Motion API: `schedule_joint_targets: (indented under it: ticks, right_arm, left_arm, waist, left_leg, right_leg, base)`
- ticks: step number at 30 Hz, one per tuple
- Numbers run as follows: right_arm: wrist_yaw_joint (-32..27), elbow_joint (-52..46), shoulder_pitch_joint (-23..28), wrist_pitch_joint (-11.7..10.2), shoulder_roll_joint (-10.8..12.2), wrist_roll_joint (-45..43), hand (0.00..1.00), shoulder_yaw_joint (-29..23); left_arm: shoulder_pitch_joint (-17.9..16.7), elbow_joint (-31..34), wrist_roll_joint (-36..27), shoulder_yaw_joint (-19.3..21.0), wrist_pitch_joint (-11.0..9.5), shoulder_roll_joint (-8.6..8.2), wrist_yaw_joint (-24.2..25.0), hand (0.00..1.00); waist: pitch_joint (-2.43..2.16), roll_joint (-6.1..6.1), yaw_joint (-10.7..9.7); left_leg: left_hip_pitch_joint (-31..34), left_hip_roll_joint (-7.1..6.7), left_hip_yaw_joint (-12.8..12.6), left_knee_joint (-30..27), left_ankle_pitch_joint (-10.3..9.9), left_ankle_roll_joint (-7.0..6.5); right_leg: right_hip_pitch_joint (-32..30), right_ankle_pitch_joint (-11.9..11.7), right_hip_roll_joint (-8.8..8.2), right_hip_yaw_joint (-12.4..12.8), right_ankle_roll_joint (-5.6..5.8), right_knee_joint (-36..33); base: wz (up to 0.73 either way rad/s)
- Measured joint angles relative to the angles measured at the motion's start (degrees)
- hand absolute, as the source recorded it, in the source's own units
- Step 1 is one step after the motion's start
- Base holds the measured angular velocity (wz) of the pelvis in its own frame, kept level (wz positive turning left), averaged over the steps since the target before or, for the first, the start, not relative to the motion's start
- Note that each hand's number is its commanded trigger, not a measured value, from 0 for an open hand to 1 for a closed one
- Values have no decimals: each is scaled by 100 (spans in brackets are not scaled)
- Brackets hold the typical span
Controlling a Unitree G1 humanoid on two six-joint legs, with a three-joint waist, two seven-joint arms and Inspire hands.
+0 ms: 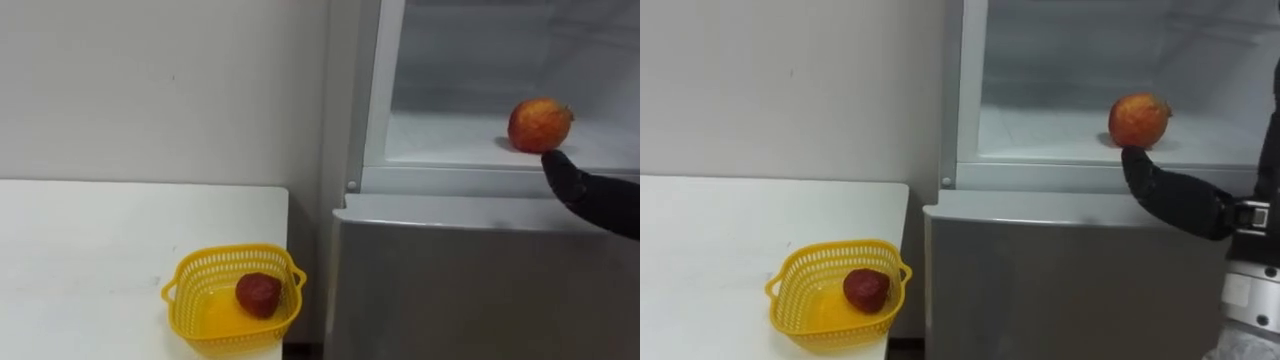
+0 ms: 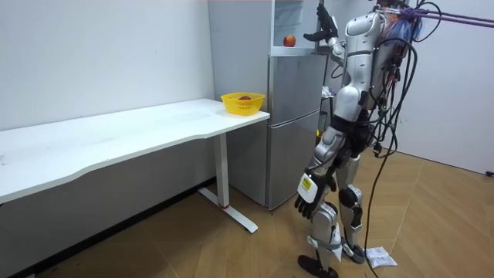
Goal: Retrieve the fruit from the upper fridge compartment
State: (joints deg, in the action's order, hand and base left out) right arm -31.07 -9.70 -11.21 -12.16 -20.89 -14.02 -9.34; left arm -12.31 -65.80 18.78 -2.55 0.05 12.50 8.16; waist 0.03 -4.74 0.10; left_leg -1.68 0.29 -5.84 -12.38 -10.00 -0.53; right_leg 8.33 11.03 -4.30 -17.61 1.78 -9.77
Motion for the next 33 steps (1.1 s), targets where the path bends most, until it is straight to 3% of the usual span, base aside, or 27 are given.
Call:
schedule_joint_targets:
  ticks: [6,11,14,18,23,27,33]
  right_arm:
    - [3,535,-319,-22,-53,485,0,-14]
    - [1,871,-524,-22,-510,650,0,-16]
    - [8,1006,-736,-12,-677,749,0,-16]
    - [0,1128,-1087,151,-696,761,0,-18]
    - [1,1427,-1505,200,-808,897,0,-12]
    - [14,1605,-1513,258,-845,900,0,-11]
    - [125,1870,-1523,480,-1108,945,0,-9]
  left_arm:
    - [-38,2,-37,7,-5,-2,177,0]
    - [-115,40,-35,10,-5,1,268,0]
    - [-131,82,-36,10,-4,1,262,0]
    - [-109,113,-34,133,-1,0,248,0]
    - [-94,117,-23,254,21,4,140,0]
    - [-103,141,67,444,50,3,136,0]
    - [-120,193,99,487,117,89,162,0]
  waist:
    - [21,5,33]
    - [44,-33,104]
    - [34,-79,152]
    - [-4,-145,178]
    - [4,-171,210]
    - [12,-170,235]
    - [5,-185,290]
  left_leg:
    - [-1,-12,144,-54,-10,5]
    - [4,-20,160,-102,-9,8]
    - [7,-24,162,-97,-7,10]
    - [5,-28,156,-105,-5,13]
    - [17,-26,176,-100,-7,13]
    - [56,-17,199,-76,-8,18]
    - [127,-18,211,-78,-5,22]
  right_leg:
    - [65,0,3,-46,1,5]
    - [69,33,2,-51,-22,18]
    - [74,41,5,-54,-22,21]
    - [71,41,7,-58,-22,25]
    - [91,36,7,-93,-22,0]
    - [72,36,11,-142,-22,-2]
    - [15,36,10,-172,-23,-1]
  base:
    - [8]
    - [1]
    - [0]
    - [0]
    - [4]
    - [2]
    - [0]
